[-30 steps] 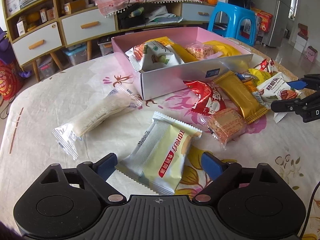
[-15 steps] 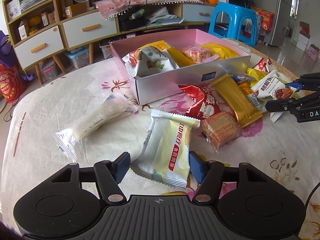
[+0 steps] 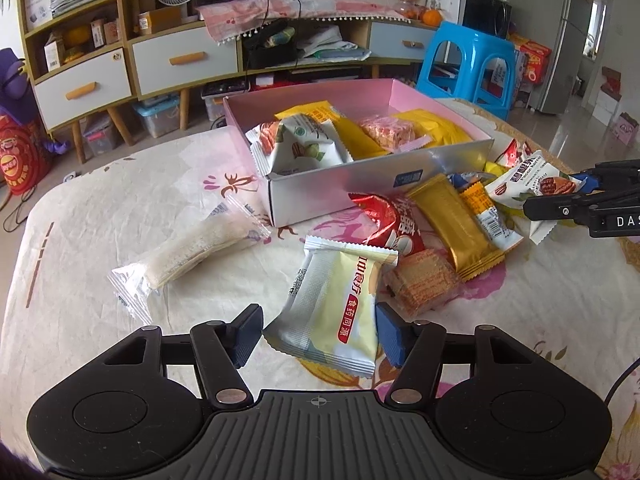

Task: Organize snacks
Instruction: 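Grasp the silver cake packet with left tool while right grasps pecan-print bag, then lift both packets toward the pink box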

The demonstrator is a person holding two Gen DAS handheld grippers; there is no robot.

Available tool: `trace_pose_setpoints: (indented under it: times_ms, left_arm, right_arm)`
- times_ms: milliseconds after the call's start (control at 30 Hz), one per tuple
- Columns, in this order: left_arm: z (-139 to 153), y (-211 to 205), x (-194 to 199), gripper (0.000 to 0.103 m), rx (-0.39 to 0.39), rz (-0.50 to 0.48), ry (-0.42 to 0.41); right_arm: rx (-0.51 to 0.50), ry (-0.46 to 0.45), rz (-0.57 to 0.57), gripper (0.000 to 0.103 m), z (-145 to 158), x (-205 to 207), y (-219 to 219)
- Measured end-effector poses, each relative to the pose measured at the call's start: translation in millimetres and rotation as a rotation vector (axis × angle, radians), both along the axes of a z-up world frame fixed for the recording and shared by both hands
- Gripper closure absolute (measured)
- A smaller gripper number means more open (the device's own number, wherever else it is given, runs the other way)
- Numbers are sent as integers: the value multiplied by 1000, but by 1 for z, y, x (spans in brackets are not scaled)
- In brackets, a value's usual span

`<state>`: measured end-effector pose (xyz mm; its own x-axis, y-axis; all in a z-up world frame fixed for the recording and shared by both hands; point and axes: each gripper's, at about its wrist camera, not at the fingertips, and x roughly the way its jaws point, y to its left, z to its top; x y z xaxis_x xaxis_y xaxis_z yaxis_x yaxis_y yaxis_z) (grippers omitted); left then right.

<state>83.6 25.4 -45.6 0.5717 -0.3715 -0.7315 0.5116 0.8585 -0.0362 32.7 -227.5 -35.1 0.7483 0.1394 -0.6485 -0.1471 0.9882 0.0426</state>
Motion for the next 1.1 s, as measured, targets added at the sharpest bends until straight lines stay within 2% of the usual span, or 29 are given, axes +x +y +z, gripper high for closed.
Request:
trace_pose_setpoints:
  times_ms: [467, 700, 967, 1100]
  left_arm:
    - [35, -11, 3, 44, -77, -1, -63]
    - [51, -30, 17, 44, -114, 38, -94]
    - [66, -49, 60, 44, -48, 118, -132]
    - [65, -59, 98, 44, 4, 158, -85]
  right_arm:
    - [75, -43, -11, 60, 26, 3, -5]
    - [107, -92, -34, 59, 45, 26, -7]
    - [178, -82, -57, 59, 49, 69, -10]
    - [209, -78, -99, 59, 44, 89, -17]
